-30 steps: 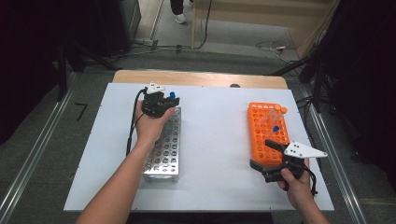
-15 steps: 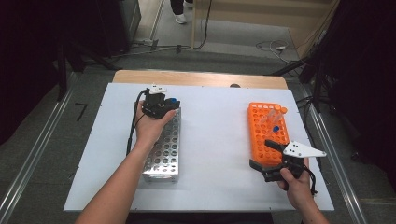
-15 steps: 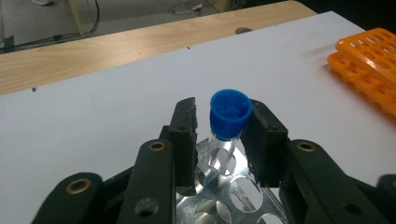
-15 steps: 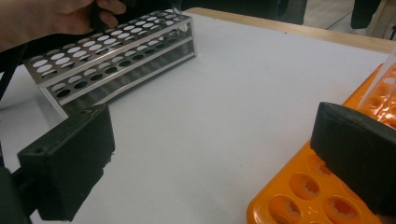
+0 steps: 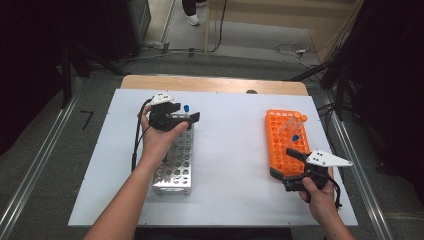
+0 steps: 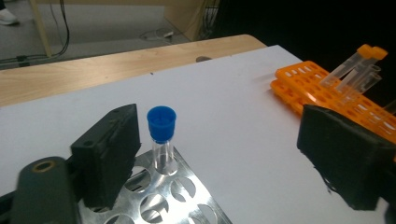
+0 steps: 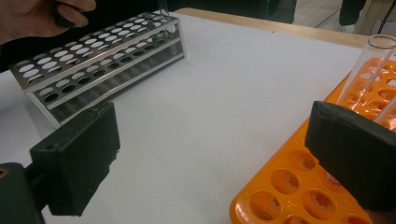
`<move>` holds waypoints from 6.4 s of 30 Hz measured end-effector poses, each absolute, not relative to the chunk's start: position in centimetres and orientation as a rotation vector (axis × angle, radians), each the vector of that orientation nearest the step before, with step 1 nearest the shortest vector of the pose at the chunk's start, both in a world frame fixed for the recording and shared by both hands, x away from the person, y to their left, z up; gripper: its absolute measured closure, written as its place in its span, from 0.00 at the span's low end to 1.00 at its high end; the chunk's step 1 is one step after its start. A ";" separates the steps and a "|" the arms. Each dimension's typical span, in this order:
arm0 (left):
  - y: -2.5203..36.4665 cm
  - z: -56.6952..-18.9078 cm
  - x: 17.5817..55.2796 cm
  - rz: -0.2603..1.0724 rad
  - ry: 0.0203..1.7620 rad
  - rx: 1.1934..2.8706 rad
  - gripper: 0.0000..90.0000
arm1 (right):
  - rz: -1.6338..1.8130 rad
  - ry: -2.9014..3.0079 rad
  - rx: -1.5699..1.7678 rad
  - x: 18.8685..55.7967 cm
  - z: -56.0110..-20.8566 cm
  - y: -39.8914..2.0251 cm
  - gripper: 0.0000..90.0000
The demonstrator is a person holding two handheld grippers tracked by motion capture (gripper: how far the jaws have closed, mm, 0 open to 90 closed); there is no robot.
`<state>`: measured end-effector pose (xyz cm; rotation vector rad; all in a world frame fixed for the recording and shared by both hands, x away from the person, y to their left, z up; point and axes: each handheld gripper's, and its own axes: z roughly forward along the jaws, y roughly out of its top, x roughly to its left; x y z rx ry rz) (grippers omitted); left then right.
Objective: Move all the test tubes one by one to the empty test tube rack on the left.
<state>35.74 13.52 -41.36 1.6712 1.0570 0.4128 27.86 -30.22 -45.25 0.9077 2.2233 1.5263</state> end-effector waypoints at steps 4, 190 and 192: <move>13.9 -41.2 34.2 0.396 1.018 1.644 0.03 | 1.523 2.216 0.924 28.0 -45.2 -30.5 0.02; 12.3 -39.3 30.3 0.392 0.740 1.614 0.86 | 1.570 2.384 0.755 27.4 -44.3 -26.1 0.00; 12.7 -39.2 30.6 0.406 0.754 1.607 0.86 | 1.562 2.379 0.775 27.4 -44.4 -26.8 0.00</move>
